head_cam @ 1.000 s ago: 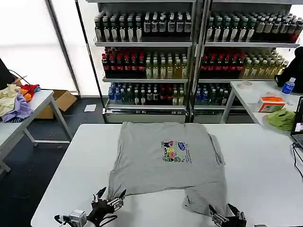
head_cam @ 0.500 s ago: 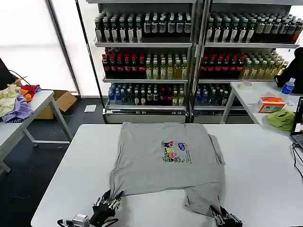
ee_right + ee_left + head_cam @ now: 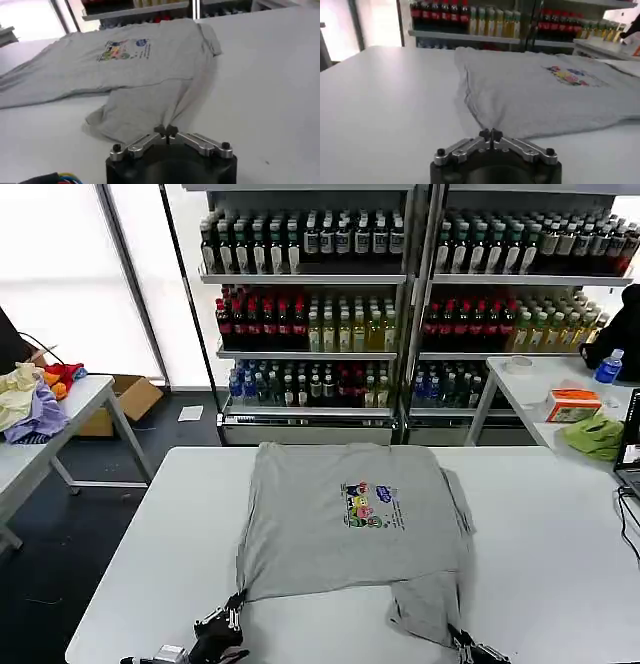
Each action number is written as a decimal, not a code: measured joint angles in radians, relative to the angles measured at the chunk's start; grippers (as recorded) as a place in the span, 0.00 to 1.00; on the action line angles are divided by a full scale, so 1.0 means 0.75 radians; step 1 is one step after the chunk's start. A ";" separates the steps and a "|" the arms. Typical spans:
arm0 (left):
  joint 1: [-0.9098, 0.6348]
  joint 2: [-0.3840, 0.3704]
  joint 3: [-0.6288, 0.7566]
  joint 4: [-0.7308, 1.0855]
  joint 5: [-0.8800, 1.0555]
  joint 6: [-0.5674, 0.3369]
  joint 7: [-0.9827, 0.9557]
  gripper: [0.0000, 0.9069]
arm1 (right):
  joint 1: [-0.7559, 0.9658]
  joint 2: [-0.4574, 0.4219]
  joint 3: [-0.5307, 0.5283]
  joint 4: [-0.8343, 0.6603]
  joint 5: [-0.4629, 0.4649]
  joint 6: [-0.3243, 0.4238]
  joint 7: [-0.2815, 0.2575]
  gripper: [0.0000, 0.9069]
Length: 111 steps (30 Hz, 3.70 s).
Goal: Fold and organize the clothes.
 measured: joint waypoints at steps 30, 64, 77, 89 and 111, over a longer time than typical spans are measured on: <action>0.004 0.081 -0.080 -0.219 -0.057 0.107 0.056 0.01 | 0.151 0.018 0.027 0.035 0.269 0.296 -0.057 0.00; -0.779 0.046 -0.031 0.434 -0.267 0.227 0.078 1.00 | 1.014 -0.007 -0.215 -0.636 0.112 0.280 0.047 1.00; -0.658 0.043 -0.086 0.348 -0.248 0.252 0.041 1.00 | 0.892 0.002 -0.149 -0.536 -0.075 0.161 0.162 1.00; -0.547 0.019 -0.078 0.266 -0.214 0.251 0.023 1.00 | 0.754 0.049 -0.138 -0.425 -0.163 0.087 0.220 0.84; -0.571 0.005 -0.023 0.336 -0.200 0.244 0.055 0.01 | 0.704 0.070 -0.162 -0.434 -0.218 0.091 0.184 0.00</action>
